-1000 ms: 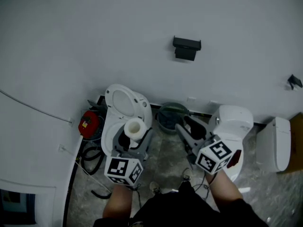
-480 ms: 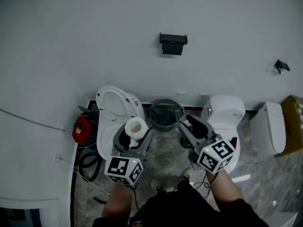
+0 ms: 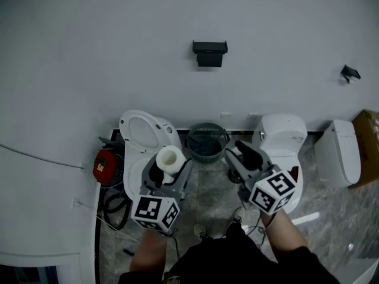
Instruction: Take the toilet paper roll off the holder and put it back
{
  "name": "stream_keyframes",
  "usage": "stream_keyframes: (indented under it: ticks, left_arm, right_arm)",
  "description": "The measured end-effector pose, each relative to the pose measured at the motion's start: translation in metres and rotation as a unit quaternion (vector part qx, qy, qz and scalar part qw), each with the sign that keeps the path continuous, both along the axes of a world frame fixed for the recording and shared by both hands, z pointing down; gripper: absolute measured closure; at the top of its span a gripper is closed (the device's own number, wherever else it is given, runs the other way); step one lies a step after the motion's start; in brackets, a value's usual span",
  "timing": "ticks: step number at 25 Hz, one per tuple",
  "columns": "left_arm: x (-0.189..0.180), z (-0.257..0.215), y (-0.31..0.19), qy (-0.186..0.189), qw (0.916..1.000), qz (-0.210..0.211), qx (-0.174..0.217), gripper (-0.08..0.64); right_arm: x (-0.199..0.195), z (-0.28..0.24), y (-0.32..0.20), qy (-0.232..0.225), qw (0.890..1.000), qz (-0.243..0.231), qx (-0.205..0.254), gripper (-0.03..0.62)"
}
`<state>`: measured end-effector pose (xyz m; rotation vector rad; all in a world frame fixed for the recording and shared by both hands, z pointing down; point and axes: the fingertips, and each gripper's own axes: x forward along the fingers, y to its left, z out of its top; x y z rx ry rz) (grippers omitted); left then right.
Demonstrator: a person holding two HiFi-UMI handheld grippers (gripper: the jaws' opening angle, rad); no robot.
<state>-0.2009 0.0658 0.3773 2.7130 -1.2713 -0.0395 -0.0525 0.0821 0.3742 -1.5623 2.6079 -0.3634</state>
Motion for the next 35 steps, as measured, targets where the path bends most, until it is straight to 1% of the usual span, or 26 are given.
stream_keyframes:
  ticks: [16, 21, 25, 29, 31, 35]
  left_arm:
    - [-0.033, 0.003, 0.003, 0.007, 0.9999, -0.008, 0.003, 0.242]
    - [-0.034, 0.007, -0.003, 0.014, 0.9998, -0.010, 0.001, 0.244]
    - [-0.024, 0.014, -0.011, 0.012, 0.9998, -0.013, -0.008, 0.242]
    - [-0.007, 0.018, -0.033, 0.003, 0.9997, -0.021, -0.013, 0.244]
    - [0.007, 0.019, -0.046, -0.004, 0.9996, -0.024, -0.014, 0.244]
    - [0.046, 0.014, -0.079, -0.020, 0.9994, -0.026, -0.014, 0.243]
  right_arm:
    - [-0.030, 0.002, 0.002, 0.006, 1.000, -0.005, 0.001, 0.430]
    - [-0.031, 0.002, -0.002, 0.011, 1.000, -0.006, 0.000, 0.430]
    - [-0.021, 0.006, -0.013, 0.007, 1.000, -0.009, -0.003, 0.430]
    - [-0.007, 0.013, -0.037, -0.003, 1.000, -0.019, -0.009, 0.430]
    - [0.004, 0.016, -0.051, -0.010, 1.000, -0.025, -0.010, 0.430]
    - [0.042, 0.014, -0.092, -0.027, 0.999, -0.031, -0.010, 0.431]
